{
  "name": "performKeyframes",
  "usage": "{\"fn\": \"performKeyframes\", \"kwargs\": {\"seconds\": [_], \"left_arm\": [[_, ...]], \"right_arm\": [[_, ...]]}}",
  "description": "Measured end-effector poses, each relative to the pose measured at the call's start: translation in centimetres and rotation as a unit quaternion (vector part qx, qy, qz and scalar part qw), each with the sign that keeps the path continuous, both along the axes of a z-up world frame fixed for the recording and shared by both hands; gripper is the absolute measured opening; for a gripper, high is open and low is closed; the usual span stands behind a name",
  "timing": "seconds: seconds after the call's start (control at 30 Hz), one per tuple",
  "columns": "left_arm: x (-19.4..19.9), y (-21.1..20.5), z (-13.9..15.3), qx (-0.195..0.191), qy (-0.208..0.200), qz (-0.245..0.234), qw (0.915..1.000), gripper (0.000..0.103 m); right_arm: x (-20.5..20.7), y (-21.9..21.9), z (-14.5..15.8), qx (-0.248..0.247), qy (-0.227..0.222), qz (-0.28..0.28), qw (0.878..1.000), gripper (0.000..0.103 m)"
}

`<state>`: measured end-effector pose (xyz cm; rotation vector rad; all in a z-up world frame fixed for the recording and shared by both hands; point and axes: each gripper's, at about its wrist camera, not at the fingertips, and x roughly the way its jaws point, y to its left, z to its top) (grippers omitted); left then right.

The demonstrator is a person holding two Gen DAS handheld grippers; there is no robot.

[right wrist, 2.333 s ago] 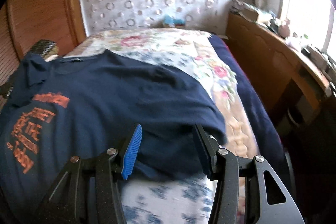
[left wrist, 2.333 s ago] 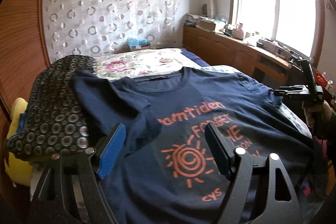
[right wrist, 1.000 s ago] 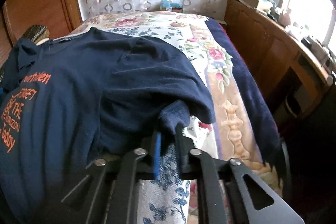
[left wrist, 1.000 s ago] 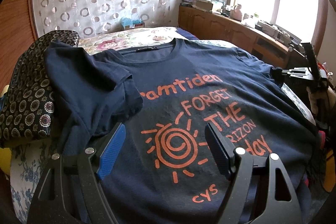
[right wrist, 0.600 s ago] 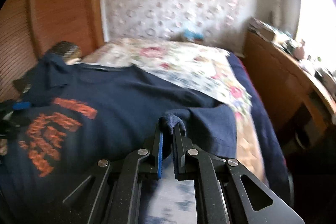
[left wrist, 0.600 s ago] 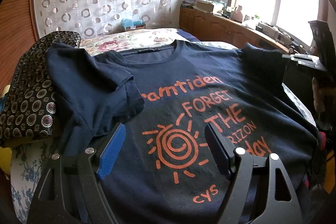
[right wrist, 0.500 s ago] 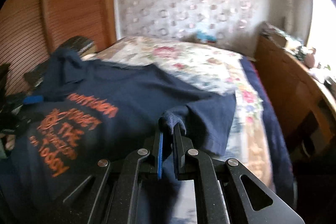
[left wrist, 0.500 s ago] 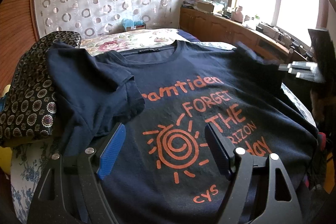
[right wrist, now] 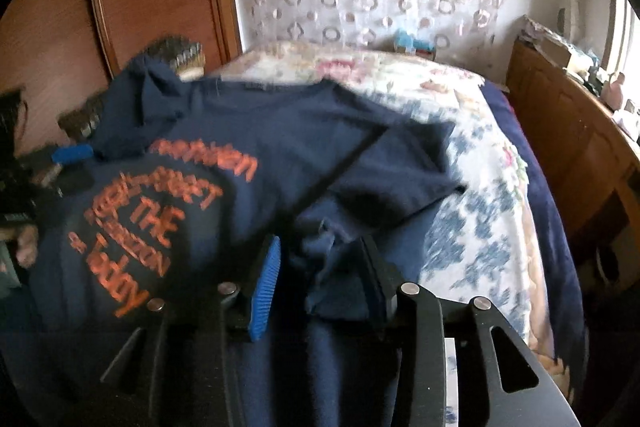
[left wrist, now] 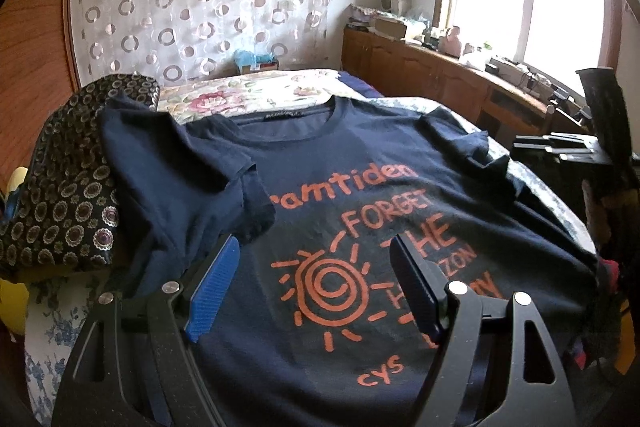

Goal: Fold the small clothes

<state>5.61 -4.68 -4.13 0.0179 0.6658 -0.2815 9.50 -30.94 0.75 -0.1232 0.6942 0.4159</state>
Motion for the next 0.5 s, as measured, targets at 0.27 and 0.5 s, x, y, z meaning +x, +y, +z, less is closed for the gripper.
{"fn": "performKeyframes", "kwargs": {"seconds": [0.27, 0.5], "left_arm": [[-0.7, -0.4, 1.0, -0.005, -0.018, -0.006, 0.9998, 0.079], [-0.6, 0.0, 0.7, -0.007, -0.013, 0.000, 0.9999, 0.079]], "right_arm": [[3.8, -2.8, -0.7, 0.013, 0.015, -0.064, 0.998, 0.041], [8.1, -2.7, -2.6, 0.036, 0.059, -0.083, 0.994, 0.041]]}}
